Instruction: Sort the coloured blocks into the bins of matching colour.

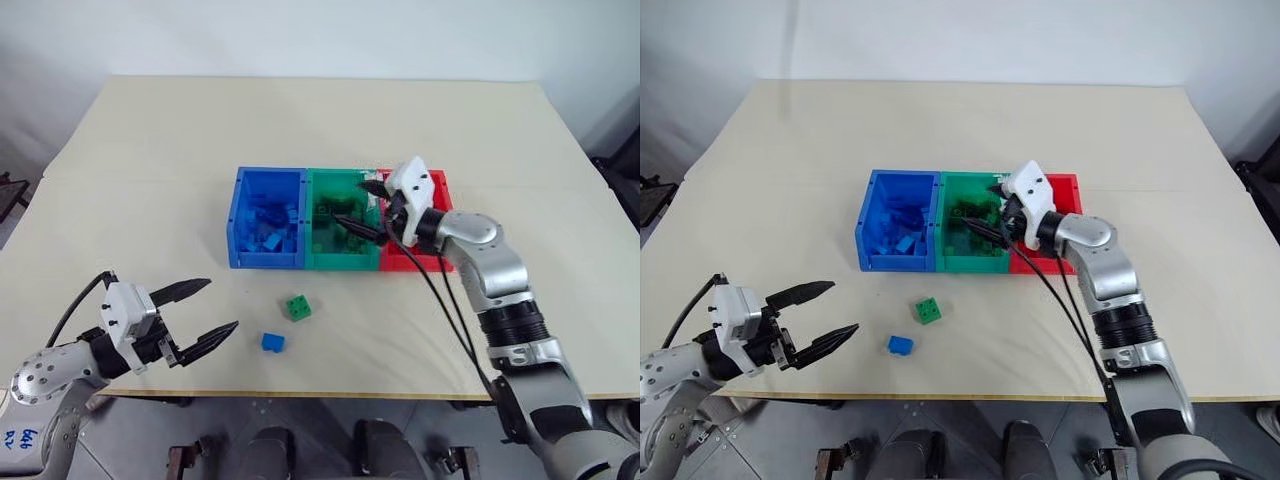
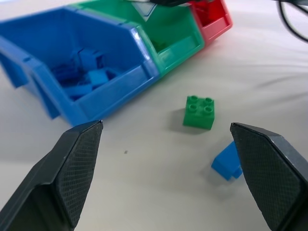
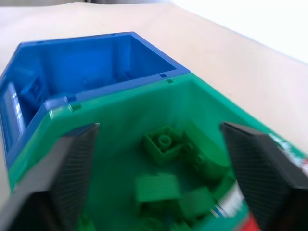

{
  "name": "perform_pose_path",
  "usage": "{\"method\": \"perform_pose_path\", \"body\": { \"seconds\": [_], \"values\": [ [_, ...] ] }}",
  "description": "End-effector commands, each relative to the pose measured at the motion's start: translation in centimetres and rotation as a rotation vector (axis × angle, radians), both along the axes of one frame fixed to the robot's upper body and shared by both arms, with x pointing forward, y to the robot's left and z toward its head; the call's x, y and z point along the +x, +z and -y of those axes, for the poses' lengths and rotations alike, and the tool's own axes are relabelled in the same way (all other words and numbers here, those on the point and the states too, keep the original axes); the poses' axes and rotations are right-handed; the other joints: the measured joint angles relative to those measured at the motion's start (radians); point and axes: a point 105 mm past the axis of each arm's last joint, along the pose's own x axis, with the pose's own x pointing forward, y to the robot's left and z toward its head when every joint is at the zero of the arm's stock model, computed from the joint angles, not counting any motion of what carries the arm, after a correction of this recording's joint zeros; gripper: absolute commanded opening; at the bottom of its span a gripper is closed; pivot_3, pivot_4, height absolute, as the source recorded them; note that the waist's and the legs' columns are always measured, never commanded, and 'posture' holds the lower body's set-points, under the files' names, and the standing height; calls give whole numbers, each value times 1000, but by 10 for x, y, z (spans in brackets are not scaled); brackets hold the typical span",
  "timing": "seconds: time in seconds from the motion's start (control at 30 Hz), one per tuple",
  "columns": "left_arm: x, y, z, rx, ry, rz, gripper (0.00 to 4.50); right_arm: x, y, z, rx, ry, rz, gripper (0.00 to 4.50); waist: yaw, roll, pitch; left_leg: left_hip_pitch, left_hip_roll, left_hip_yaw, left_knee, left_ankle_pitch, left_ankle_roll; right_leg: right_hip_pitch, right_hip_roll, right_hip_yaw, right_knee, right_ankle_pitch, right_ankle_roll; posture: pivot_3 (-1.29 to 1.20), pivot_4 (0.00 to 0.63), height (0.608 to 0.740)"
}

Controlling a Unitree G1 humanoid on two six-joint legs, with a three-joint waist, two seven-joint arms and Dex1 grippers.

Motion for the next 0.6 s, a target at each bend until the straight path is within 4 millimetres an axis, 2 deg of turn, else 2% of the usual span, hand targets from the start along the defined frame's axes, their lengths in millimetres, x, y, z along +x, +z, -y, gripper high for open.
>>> {"method": "perform_pose_path", "body": {
  "seconds": [0.03, 0.13, 0.27, 0.37, 0.47, 0.6],
  "values": [
    [-1, 8, -4, -3, 11, 20, 4500, -38, 13, 23, 58, 186, 69, 4458, 3, 0, 0, 0, 0, 0, 0, 0, 0, 0, 0, 0, 0, 0, 0, 0, 150, 740],
    [-1, 5, -9, 11, 5, -2, 4500, -62, -3, 53, 22, 254, 65, 4458, 2, 0, 0, 0, 0, -1, 0, -1, 2, 2, 0, 0, -1, 0, 0, 0, 150, 740],
    [10, 0, -33, 92, 82, 2, 4500, -90, -39, 110, -97, 235, -53, 4458, 4, 0, 0, 0, -1, 0, 0, -1, 2, 2, 0, -1, -2, 0, 0, 0, 150, 740],
    [12, -1, -39, 119, 75, -5, 4500, -98, -40, 126, -102, 210, -76, 4458, -4, 0, 0, 1, 0, 3, 1, -1, 2, 3, 0, -1, -2, 0, 1, 0, 150, 740],
    [15, 0, -25, 126, 15, -41, 4500, -101, -42, 131, -114, 192, -64, 4458, -6, 0, 0, 3, 4, 8, 2, 0, 2, 3, 0, 1, -3, 1, 1, 0, 150, 740],
    [24, 17, 16, 73, -89, -51, 4500, -103, -46, 128, -111, 174, -42, 4458, 2, 0, 0, 4, 5, 7, 2, 1, 0, 3, -1, 3, -4, 1, 1, 0, 150, 740]
  ]
}}
